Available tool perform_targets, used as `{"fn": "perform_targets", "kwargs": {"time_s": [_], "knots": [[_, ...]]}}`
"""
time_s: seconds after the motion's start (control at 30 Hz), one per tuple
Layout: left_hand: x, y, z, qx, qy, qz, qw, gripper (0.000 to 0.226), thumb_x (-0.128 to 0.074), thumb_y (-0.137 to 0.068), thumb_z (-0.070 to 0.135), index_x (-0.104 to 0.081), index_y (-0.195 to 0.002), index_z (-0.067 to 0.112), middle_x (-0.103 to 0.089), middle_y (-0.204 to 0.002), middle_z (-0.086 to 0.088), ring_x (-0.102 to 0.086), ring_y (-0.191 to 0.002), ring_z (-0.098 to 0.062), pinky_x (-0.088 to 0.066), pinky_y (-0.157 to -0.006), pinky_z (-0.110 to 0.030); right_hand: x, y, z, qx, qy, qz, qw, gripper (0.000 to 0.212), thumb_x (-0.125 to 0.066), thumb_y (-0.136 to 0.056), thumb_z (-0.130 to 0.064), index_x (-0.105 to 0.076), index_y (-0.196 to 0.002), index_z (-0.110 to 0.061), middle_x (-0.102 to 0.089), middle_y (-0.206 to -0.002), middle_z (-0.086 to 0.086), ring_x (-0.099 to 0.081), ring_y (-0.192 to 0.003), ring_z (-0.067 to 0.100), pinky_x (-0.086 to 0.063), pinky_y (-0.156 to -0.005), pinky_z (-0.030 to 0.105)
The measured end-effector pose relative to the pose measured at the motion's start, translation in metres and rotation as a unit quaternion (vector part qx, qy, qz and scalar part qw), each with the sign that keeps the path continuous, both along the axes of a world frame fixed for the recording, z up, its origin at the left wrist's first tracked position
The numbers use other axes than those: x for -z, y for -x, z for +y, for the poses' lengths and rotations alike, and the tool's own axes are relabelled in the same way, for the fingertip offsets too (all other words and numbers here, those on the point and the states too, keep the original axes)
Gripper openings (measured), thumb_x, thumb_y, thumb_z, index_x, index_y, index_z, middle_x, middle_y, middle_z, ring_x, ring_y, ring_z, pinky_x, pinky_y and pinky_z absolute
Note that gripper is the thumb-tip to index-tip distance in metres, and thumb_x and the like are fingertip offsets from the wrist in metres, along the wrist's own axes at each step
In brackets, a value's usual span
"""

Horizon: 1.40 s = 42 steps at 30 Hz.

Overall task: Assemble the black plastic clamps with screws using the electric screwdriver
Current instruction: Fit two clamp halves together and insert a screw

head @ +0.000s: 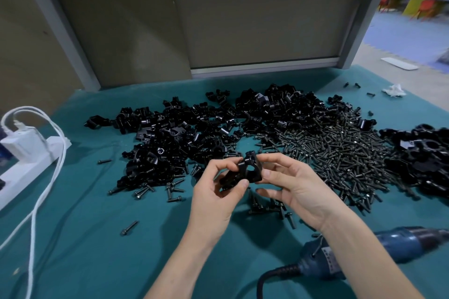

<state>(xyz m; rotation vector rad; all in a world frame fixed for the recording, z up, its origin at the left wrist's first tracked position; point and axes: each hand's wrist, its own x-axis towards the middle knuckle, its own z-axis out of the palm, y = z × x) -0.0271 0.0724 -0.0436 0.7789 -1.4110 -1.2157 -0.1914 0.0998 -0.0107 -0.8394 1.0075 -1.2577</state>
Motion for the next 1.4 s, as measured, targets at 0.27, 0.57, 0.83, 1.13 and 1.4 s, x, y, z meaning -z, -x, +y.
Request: {"fn": "perform_targets", "kwargs": {"time_s": [0.27,0.57,0.83,1.13,1.4], "knots": [[-0.0023,-0.0002,-0.0012,0.004,-0.026,0.044,0.999,0.014,-0.071,-0.082,0.02,-0.063,-0.075,0.028,-0.072,-0.105,0.01,-0.066,-0.102,-0.007,-0.047,-0.085,-0.015,-0.0021,-0.0007,0.0023,0.007,0.011,0.021,1.0,0.026,-0.069,-0.069,-0.006,-0.077,-0.091,-0.017,-0.07,-0.093,0.01,-0.07,-0.082,0.02,-0.059,-0.069,0.03],[-0.0025,0.0013,0.0013,0.001,-0.017,0.037,0.999,0.019,-0.068,-0.077,0.02,-0.07,-0.096,0.021,-0.073,-0.1,0.01,-0.066,-0.098,-0.006,-0.047,-0.085,-0.013,-0.004,-0.0004,0.0028,0.003,0.022,0.039,0.999,0.024,-0.067,-0.072,-0.003,-0.077,-0.089,-0.018,-0.072,-0.091,0.003,-0.07,-0.083,0.018,-0.059,-0.071,0.03],[-0.0029,0.0011,0.0024,-0.014,-0.009,0.026,1.0,0.023,-0.07,-0.082,0.017,-0.073,-0.093,0.037,-0.072,-0.1,0.008,-0.066,-0.095,-0.006,-0.048,-0.085,-0.016,-0.003,-0.0008,0.0023,0.003,0.031,0.022,0.999,0.024,-0.065,-0.072,0.001,-0.077,-0.088,-0.012,-0.072,-0.092,0.008,-0.07,-0.083,0.018,-0.059,-0.073,0.029],[-0.003,0.0021,0.0017,-0.018,-0.037,0.047,0.998,0.018,-0.069,-0.079,0.024,-0.073,-0.091,0.036,-0.074,-0.098,0.007,-0.069,-0.095,-0.01,-0.052,-0.084,-0.021,-0.0033,-0.0031,0.0022,0.017,0.025,0.022,0.999,0.019,-0.061,-0.078,0.009,-0.071,-0.091,-0.001,-0.072,-0.088,0.009,-0.07,-0.081,0.018,-0.057,-0.072,0.025],[-0.0023,0.002,0.0007,-0.013,-0.074,0.059,0.995,0.027,-0.074,-0.066,0.046,-0.074,-0.09,0.035,-0.075,-0.097,0.005,-0.071,-0.092,-0.012,-0.055,-0.084,-0.024,-0.006,-0.0047,0.003,0.003,0.031,0.026,0.999,0.027,-0.058,-0.083,0.011,-0.077,-0.078,-0.008,-0.074,-0.088,0.009,-0.071,-0.084,0.017,-0.055,-0.073,0.021]]}}
